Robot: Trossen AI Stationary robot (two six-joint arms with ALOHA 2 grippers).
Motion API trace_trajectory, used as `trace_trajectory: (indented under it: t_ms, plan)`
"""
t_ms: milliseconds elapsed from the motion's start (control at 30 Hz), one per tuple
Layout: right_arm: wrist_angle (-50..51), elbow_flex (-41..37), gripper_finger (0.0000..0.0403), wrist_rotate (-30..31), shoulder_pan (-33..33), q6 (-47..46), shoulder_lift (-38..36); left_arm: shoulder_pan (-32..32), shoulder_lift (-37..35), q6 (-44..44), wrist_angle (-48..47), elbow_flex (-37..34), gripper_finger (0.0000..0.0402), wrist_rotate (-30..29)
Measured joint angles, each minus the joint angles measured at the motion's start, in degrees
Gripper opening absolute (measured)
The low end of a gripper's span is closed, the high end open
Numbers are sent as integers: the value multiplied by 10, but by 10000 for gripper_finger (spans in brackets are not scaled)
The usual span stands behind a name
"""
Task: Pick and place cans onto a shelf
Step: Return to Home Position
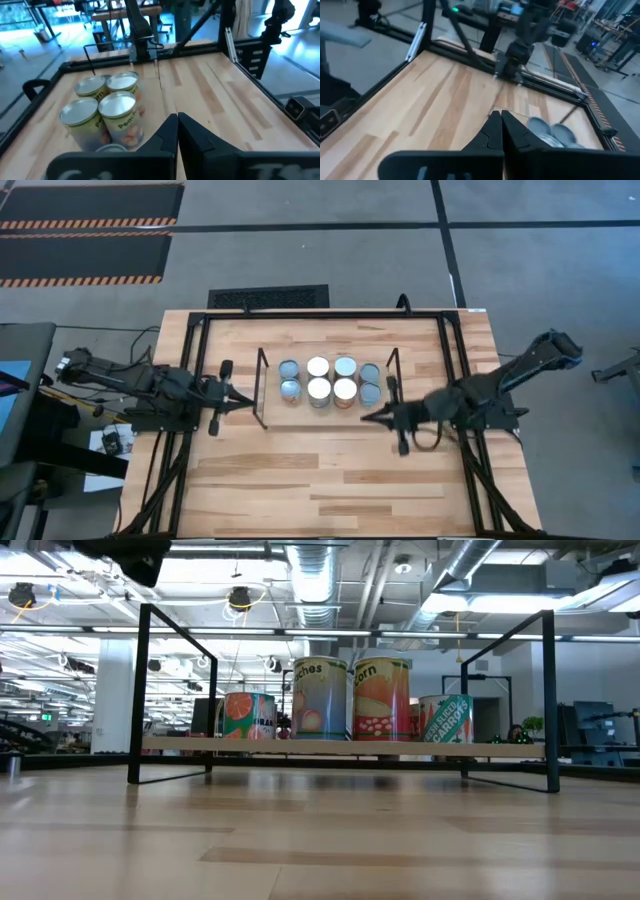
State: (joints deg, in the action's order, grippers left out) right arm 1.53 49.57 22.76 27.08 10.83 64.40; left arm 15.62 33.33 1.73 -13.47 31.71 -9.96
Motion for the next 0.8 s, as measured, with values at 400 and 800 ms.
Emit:
trace_trajectory:
  t_ms: [400, 800]
  plan:
    - [-54, -186, 3, -105, -148, 43, -265, -74, -150, 31, 25, -76, 0, 21]
    - [-51, -311, 3, -109, -203, 51, -492, -89, -211, 17, 122, -176, 0, -28]
